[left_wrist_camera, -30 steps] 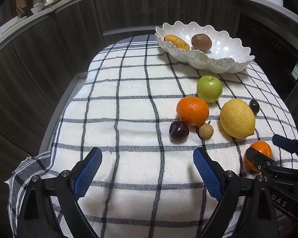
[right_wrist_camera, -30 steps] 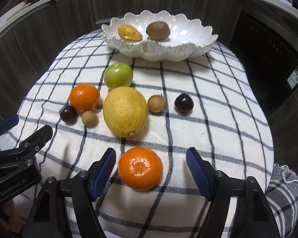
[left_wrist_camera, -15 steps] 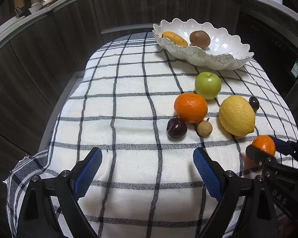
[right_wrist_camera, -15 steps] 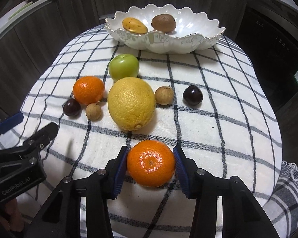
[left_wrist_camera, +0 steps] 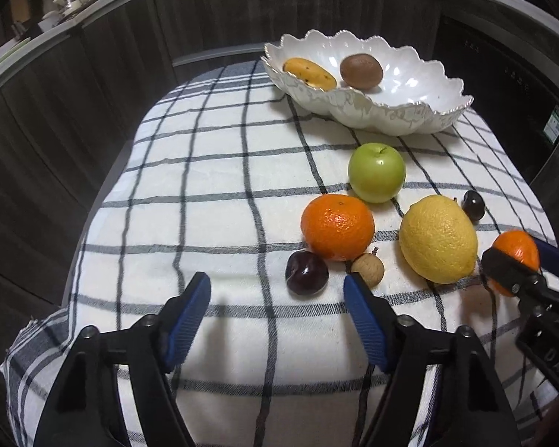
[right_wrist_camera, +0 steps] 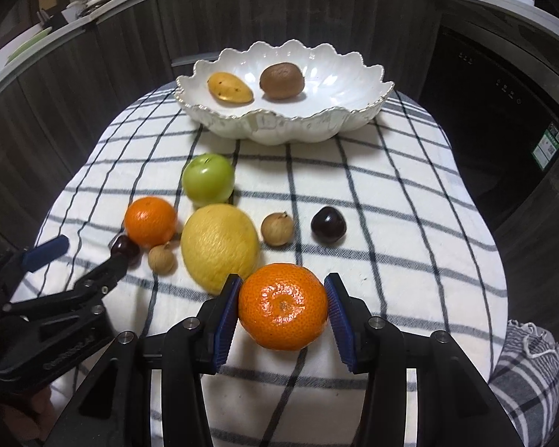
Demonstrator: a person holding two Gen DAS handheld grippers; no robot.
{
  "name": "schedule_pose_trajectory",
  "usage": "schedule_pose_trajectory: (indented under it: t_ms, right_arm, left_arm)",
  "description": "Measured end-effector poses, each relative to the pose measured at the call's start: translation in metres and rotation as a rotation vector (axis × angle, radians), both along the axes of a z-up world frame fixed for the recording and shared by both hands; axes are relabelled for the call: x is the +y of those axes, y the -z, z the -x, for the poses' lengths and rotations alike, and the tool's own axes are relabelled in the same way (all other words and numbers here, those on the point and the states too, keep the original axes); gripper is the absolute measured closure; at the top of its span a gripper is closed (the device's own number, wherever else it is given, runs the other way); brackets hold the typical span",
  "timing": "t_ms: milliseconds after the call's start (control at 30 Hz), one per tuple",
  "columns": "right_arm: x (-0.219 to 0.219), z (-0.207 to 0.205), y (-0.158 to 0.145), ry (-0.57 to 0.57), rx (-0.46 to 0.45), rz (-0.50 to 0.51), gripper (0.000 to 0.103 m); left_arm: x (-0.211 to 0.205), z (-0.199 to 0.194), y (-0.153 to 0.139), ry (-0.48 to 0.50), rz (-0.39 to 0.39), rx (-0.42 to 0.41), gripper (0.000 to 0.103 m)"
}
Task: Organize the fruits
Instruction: 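Grasp the mandarin with the right tool while the left tool grasps the dark plum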
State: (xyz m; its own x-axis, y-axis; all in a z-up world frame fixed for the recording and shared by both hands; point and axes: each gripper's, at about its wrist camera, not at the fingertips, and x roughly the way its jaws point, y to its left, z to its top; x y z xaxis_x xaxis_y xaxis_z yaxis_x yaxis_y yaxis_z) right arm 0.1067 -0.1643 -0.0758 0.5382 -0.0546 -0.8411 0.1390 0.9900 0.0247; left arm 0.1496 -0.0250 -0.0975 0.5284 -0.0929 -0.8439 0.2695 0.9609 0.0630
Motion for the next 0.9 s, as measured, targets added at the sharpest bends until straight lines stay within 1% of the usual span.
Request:
schedule_pose_trajectory:
  t_ms: [67, 267, 333, 367, 433, 533, 667, 900]
  right_arm:
    - [-0.002, -0.003, -0.001, 0.004, -0.003, -0.002, 0.057]
    - [-0.008, -0.011, 0.001, 0.02, -0.001, -0.009, 0.057]
    - [-0.01, -0.012, 0.004, 0.028, 0.005, -0.012, 0.057]
    - [-0.011, -0.013, 0.004, 0.031, 0.008, -0.013, 0.057]
    - [-0.013, -0.014, 0.006, 0.035, 0.012, -0.018, 0.057]
    - [-0.015, -0.015, 0.007, 0.039, 0.015, -0.02, 0.057]
    - [-0.015, -0.014, 0.007, 0.04, 0.015, -0.018, 0.057]
    - [-0.015, -0.013, 0.005, 0.037, 0.008, -0.013, 0.057]
  left_arm:
    - [-0.003, -0.003, 0.004, 0.007, -0.003, 0.009, 0.035]
    - [-0.011, -0.012, 0.016, 0.033, 0.004, 0.054, 0.048]
    - [-0.013, -0.014, 0.018, 0.039, 0.017, 0.064, 0.056]
    - [-0.014, -0.015, 0.018, 0.042, 0.021, 0.06, 0.058]
    - [-0.016, -0.016, 0.018, 0.052, 0.028, 0.058, 0.068]
    - [-0.015, -0.016, 0.018, 0.057, 0.036, 0.058, 0.075]
    - [-0.01, -0.014, 0.016, 0.049, 0.055, 0.069, 0.076]
    - [-0.005, -0.007, 0.004, 0.038, 0.058, 0.029, 0.076]
